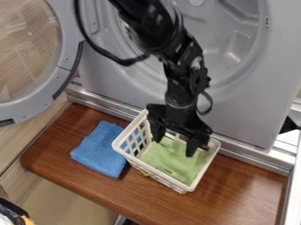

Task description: Take the green cloth out of the tray and put it inside the washing machine

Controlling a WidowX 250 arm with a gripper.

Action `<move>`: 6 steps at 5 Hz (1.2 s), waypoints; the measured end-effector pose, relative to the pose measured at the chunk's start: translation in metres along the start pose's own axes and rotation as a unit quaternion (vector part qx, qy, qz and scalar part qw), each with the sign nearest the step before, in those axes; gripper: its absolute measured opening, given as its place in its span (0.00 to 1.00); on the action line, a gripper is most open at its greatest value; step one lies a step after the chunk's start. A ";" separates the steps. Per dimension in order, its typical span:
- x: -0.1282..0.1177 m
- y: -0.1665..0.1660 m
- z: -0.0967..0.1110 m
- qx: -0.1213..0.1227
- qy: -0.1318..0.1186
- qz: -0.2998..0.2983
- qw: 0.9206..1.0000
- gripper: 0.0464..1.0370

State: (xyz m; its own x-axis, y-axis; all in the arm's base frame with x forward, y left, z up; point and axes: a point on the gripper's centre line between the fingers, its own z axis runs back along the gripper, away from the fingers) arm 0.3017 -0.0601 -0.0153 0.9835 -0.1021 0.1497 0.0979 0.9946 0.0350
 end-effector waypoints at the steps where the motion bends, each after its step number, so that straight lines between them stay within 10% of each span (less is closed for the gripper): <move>1: -0.004 0.000 -0.009 -0.014 0.009 -0.015 1.000 0.96; 4: -0.012 0.001 -0.055 -0.014 0.035 -0.021 0.999 0.91; 6: -0.014 -0.001 -0.056 -0.022 0.023 -0.020 0.999 0.32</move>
State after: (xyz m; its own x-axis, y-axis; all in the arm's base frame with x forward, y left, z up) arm 0.2962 -0.0587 -0.0731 0.9843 -0.1424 0.1040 0.1436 0.9896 -0.0043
